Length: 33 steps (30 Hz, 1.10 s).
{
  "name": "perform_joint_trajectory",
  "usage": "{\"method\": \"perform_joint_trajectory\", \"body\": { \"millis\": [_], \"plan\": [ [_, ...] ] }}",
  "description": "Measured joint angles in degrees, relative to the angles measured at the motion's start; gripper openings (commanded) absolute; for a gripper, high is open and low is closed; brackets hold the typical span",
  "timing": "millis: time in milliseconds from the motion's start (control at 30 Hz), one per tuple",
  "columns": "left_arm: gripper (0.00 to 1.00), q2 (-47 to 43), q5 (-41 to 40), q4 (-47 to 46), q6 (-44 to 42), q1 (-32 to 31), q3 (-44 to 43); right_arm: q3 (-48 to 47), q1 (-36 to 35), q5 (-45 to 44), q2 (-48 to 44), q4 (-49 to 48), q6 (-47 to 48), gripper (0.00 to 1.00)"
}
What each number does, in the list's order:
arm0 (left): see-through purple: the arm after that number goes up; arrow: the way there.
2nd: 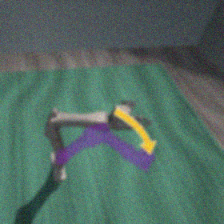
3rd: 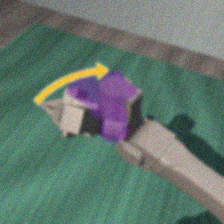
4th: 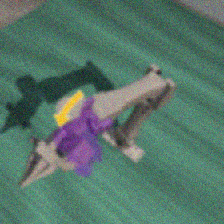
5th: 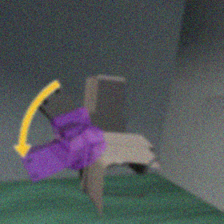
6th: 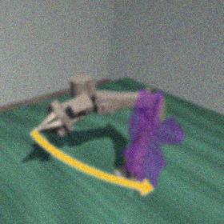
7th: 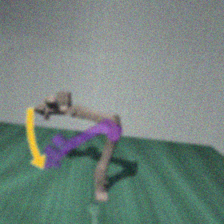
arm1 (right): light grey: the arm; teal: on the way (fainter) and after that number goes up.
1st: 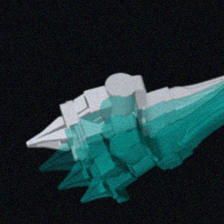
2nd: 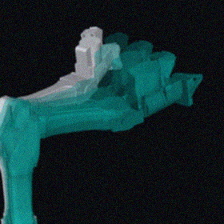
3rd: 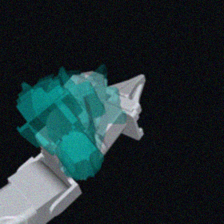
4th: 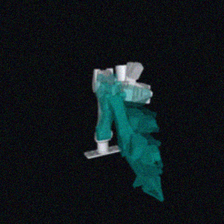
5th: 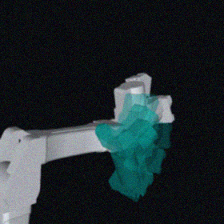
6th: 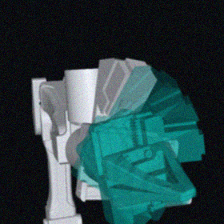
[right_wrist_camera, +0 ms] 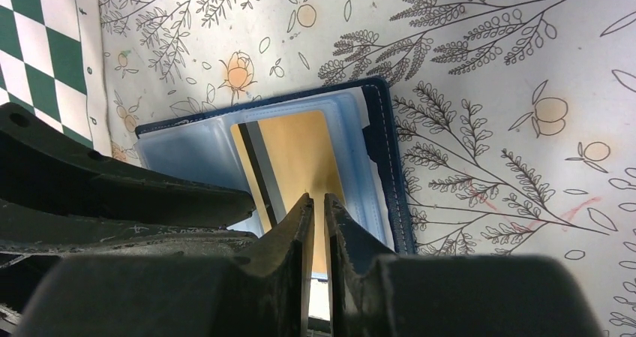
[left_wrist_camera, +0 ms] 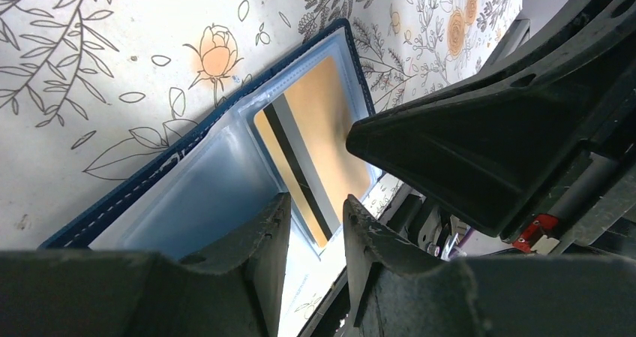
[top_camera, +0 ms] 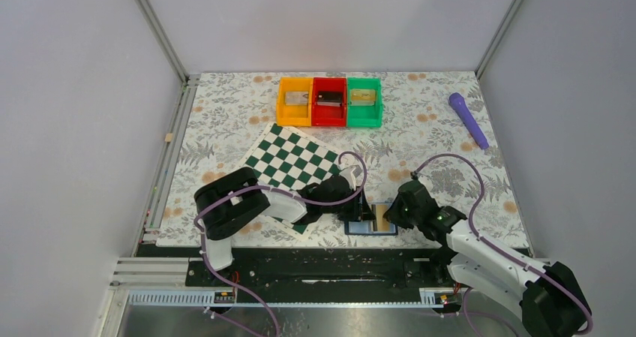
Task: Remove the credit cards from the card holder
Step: Remove the credit card from the card holder.
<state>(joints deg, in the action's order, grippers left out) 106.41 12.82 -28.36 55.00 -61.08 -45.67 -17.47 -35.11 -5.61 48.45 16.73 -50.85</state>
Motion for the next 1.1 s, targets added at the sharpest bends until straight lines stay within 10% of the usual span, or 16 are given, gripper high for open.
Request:
{"method": "perform_joint_trajectory", "body": {
  "millis": [1100],
  "plan": [
    [0.33,0.2,-1.7,-3.9,0.6,-0.5,2.1,-1.2,0.2,-0.3,1.0,3.9,2.6,0.18]
  ]
}}
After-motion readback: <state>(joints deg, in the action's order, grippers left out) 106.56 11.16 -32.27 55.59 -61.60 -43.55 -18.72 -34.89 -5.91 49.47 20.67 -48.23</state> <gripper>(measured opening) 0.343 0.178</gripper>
